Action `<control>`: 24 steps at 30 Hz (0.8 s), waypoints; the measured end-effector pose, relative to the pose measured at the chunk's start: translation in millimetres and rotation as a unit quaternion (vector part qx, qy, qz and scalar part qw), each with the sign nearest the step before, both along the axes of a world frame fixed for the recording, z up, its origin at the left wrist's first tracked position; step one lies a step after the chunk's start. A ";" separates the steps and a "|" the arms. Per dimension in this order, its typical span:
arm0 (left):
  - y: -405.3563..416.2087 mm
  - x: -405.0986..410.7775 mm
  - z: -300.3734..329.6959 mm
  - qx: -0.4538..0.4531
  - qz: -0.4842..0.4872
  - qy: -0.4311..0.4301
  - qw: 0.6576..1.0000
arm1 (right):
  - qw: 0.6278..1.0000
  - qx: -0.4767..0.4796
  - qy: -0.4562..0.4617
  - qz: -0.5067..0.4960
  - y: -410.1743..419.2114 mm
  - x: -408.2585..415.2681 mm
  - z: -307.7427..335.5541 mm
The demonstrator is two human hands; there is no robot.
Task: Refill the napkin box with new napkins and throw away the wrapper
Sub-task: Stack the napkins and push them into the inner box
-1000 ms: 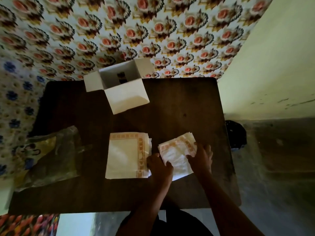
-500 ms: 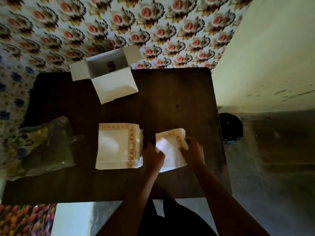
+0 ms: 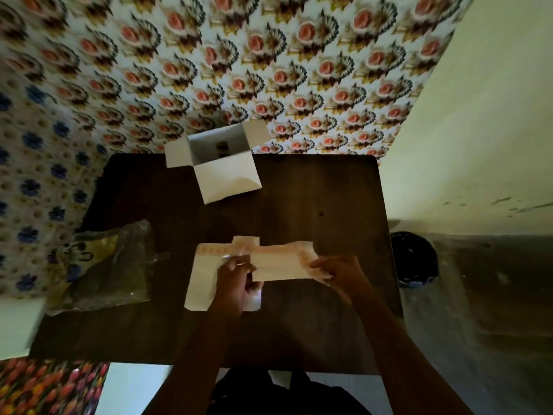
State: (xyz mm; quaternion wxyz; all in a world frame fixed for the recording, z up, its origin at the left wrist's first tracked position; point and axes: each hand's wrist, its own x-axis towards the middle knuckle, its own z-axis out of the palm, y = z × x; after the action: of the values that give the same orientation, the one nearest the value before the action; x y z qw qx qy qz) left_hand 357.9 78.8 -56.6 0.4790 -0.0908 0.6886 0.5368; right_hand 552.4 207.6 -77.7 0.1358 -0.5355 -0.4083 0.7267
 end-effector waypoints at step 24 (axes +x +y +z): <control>-51.6 -90.3 -5.0 -0.007 -0.043 -0.082 0.996 | 0.893 0.352 -0.147 0.240 -7.4 -149.8 59.8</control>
State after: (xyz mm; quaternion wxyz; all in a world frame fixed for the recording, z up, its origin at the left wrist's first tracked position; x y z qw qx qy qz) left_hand 267.6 27.2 -61.6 0.5555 -0.1085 0.6543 0.5016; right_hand 402.6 200.2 -18.0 0.0753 -0.4393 -0.7689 0.4584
